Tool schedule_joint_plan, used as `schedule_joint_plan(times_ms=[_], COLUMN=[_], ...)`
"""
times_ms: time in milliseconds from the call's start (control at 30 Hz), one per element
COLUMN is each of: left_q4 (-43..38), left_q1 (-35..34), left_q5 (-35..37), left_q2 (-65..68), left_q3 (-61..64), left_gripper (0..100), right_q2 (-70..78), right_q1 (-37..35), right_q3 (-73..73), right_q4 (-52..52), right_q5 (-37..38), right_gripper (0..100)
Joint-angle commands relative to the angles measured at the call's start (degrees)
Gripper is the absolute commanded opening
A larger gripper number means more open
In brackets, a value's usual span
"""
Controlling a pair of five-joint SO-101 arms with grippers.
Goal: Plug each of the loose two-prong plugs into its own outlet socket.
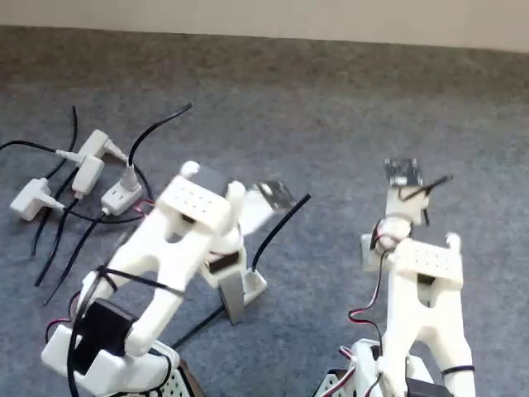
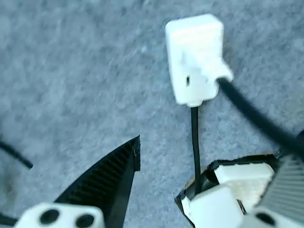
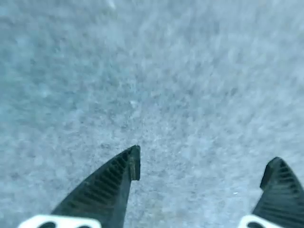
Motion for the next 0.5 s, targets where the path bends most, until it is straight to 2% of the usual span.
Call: schedule_joint_plan(times_ms=[0, 233, 333, 467], left_q4=[-6.33, -17.14, -20.40, -24.62], left_q1=[2.51, 2.95, 3.30, 8.66], left_q5=[-0.09, 0.44, 3.43, 6.33], left_q2=[-0.13, -0.04, -0.04, -0.04], left_q3=[3.12, 8.75, 9.98, 12.97], left_gripper=[36, 37, 36, 36], right_q2=[-0.84, -0.84, -0.84, -0.84], right_q1=[0.84, 0.22, -0.57, -1.54], right_q3=[6.81, 8.48, 8.57, 8.66], right_q4=[-8.48, -9.80, -10.07, -10.07], right_q5=[-1.76, -2.11, -2.11, -2.11], right_gripper=[38.2, 38.2, 38.2, 38.2])
